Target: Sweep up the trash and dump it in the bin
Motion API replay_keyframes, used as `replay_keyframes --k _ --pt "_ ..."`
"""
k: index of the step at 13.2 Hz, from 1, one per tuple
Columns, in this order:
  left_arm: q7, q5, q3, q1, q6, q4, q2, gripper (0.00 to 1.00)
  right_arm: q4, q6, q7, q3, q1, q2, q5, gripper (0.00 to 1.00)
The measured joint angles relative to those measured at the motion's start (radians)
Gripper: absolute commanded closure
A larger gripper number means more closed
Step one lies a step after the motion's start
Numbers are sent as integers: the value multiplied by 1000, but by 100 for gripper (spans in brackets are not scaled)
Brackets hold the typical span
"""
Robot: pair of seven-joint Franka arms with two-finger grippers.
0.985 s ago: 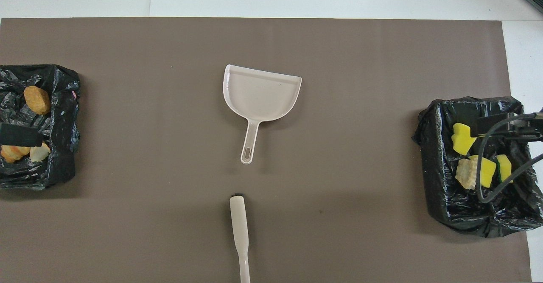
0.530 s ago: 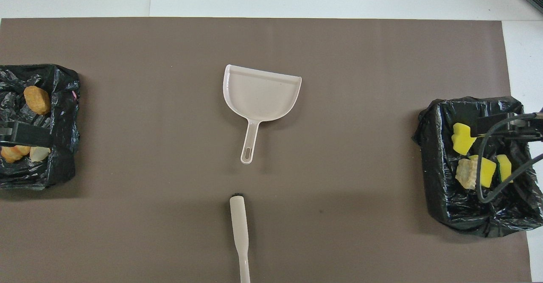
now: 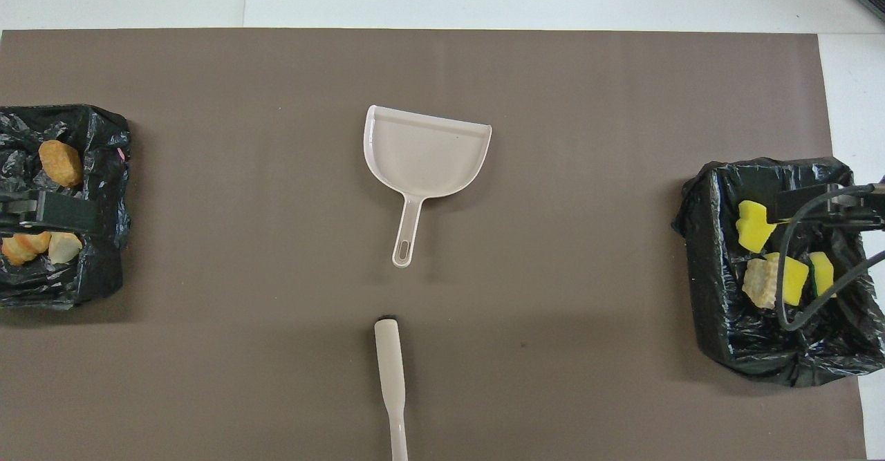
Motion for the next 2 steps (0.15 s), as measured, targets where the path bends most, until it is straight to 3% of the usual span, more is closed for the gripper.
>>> replay_keyframes --k 2 --pt "11 0 0 0 1 0 0 0 0 0 0 0 0 0 0 0"
